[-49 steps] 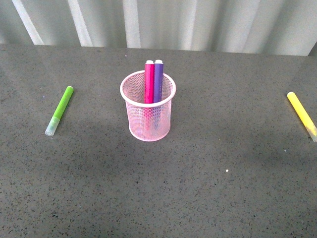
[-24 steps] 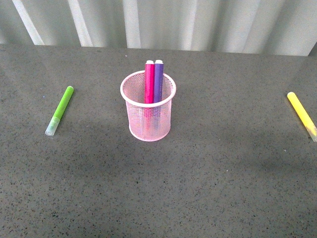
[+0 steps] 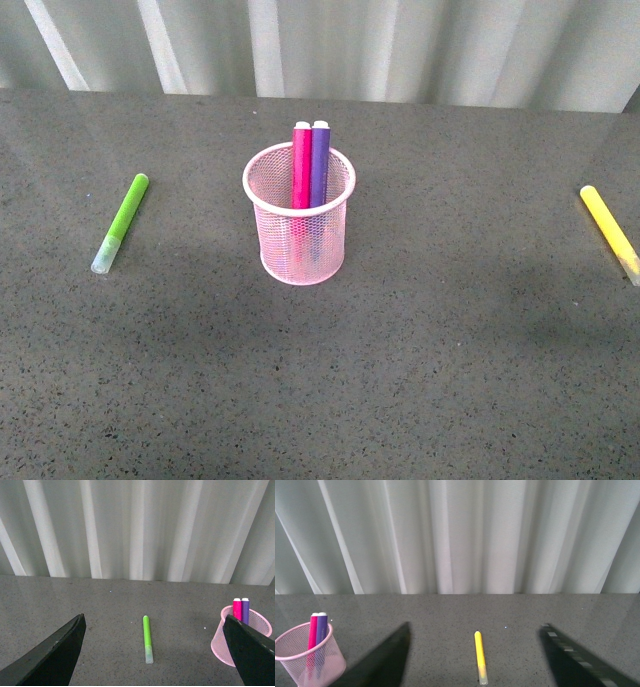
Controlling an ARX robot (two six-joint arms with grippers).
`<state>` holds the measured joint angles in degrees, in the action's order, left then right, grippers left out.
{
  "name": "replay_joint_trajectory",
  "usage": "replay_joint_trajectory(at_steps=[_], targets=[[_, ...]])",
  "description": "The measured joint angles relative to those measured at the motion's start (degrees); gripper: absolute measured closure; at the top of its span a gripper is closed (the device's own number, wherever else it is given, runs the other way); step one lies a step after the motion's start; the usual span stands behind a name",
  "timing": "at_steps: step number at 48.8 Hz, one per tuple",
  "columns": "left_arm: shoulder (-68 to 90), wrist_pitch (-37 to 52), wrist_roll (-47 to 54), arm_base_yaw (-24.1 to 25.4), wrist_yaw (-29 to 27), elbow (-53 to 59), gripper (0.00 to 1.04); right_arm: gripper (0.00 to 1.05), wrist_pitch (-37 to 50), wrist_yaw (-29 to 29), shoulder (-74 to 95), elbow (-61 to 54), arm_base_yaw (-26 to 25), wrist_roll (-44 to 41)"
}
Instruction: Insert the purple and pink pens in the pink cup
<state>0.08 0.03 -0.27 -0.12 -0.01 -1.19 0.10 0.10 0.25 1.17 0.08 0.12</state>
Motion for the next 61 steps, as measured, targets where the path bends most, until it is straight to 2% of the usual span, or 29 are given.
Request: replay_joint_trajectory(at_steps=[3, 61], targets=[[0.0, 0.0, 0.0, 0.0, 0.0, 0.0, 0.07, 0.08, 0.0, 0.0, 0.0, 0.0, 0.0, 0.0], [0.0, 0.0, 0.0, 0.0, 0.0, 0.0, 0.07, 0.07, 0.0, 0.0, 0.0, 0.0, 0.0, 0.0]])
